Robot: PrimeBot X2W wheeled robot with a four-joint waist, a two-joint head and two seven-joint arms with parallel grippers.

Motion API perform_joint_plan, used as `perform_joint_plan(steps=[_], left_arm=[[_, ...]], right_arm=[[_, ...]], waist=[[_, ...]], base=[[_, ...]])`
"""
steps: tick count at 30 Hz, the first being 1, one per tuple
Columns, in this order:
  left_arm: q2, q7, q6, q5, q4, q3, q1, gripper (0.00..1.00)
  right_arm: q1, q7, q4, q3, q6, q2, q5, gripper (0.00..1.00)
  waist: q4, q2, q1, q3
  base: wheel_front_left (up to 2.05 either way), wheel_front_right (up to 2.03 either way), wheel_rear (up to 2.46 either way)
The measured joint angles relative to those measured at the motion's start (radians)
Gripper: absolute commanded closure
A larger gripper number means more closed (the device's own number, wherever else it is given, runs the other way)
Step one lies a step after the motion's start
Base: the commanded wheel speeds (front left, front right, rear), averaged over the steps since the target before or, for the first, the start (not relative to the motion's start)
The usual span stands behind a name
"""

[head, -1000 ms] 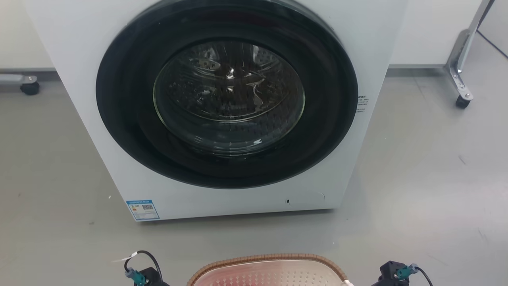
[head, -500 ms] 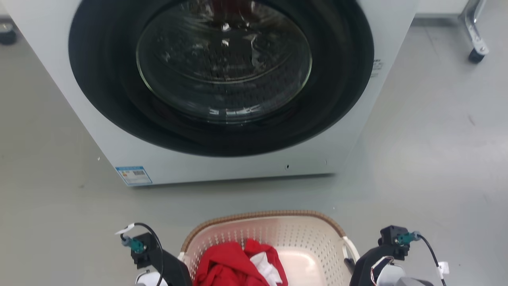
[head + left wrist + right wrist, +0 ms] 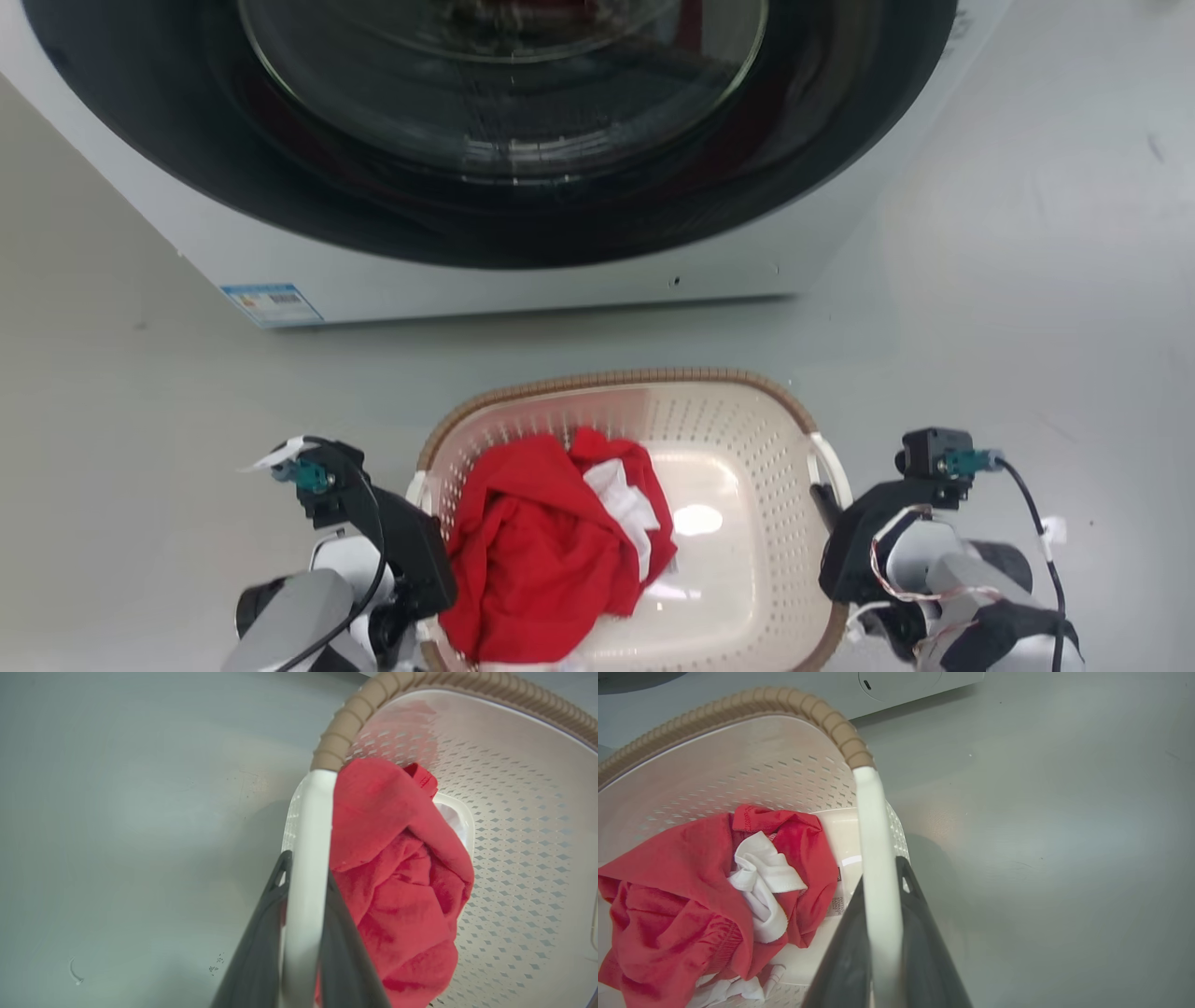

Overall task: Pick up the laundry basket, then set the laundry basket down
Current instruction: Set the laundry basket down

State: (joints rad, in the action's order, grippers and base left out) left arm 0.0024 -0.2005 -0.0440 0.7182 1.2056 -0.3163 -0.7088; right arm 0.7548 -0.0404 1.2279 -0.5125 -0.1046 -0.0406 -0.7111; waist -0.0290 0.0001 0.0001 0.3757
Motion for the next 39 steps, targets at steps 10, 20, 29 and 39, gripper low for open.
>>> perform_joint_plan(steps=[10,20,29,39], left_arm=[[0.005,0.055,0.015,-0.035,-0.021,-0.011,-0.091,1.00],[0.008,0.123,0.035,-0.051,-0.027,-0.016,-0.170,1.00],[0.025,0.187,0.047,-0.070,-0.029,-0.024,-0.229,1.00],[0.030,0.233,0.047,-0.096,-0.026,-0.031,-0.277,1.00]], right_arm=[[0.089,0.061,-0.021,-0.007,0.003,-0.014,0.023,1.00],[0.173,0.108,-0.029,-0.024,0.009,-0.021,0.041,1.00],[0.237,0.148,-0.031,-0.035,0.012,-0.018,0.063,1.00],[0.284,0.179,-0.024,-0.030,0.021,-0.016,0.069,1.00]], waist=[[-0.002,0.0001,0.0000,0.142],[0.006,0.0001,0.0000,0.265],[0.007,0.0000,-0.0001,0.359],[-0.002,0.0000,0.0000,0.429]], base=[[0.00,0.00,0.00],[0.00,0.00,0.00],[0.00,0.00,0.00],[0.00,0.00,0.00]])
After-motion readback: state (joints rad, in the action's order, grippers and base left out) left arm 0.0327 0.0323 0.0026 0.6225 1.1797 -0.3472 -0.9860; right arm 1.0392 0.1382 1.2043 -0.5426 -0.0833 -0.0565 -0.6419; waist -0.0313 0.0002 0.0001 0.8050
